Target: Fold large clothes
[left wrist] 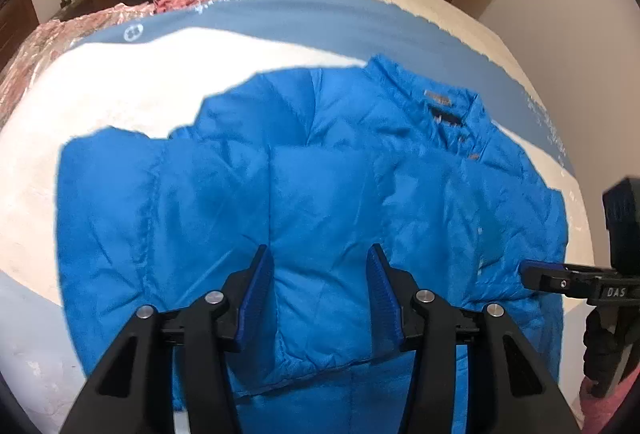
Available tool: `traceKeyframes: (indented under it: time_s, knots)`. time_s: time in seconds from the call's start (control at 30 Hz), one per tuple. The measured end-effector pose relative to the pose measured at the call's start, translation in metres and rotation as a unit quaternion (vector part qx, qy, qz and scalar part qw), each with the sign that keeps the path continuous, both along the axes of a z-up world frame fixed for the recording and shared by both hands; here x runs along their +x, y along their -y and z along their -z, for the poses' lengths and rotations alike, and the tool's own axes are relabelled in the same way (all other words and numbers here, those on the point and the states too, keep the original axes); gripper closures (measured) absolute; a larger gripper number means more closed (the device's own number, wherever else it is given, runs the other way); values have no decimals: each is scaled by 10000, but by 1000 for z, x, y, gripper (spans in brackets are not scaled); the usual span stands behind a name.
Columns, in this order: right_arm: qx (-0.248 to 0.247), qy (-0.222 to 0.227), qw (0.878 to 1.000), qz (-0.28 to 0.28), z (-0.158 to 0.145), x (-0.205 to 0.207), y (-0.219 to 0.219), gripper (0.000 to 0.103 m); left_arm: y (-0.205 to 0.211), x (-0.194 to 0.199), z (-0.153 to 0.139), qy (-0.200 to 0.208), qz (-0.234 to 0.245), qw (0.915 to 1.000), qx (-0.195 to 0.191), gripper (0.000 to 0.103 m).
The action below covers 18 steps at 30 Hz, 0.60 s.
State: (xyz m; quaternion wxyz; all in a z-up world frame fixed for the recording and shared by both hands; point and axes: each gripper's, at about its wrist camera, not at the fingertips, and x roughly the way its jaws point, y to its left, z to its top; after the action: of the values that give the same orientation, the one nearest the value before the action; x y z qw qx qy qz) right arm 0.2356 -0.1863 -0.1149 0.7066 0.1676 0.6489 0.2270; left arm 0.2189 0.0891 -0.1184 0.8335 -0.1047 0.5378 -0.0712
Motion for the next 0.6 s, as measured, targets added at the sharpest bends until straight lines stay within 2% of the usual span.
traceKeyframes:
  time_s: [0.07, 0.13, 0.33, 0.37, 0.43, 0.5, 0.6]
  knots:
    - [151, -54, 9998, -70, 4, 5, -11, 38, 1, 1, 9, -39, 27, 10000, 10, 54]
    - [313, -127, 9994, -91, 8, 11, -20, 31, 2, 1, 13, -42, 48, 10000, -28, 54]
    - [868, -335, 9956, -107, 21, 28, -46, 32, -2, 3, 21, -50, 60, 9998, -184, 54]
    - [880, -329, 9955, -101, 22, 29, -49, 35, -2, 3, 21, -39, 72, 9998, -192, 54]
    - [800, -349, 9961, -123, 25, 34, -56, 61, -3, 3, 20, -51, 70, 9998, -204, 54]
    - [730, -295, 9969, -80, 25, 37, -54, 76, -4, 4, 17, -65, 72, 9997, -229, 54]
    - [797, -114, 9967, 62, 15, 33, -39, 82, -7, 0, 1, 91, 89, 9996, -252, 54]
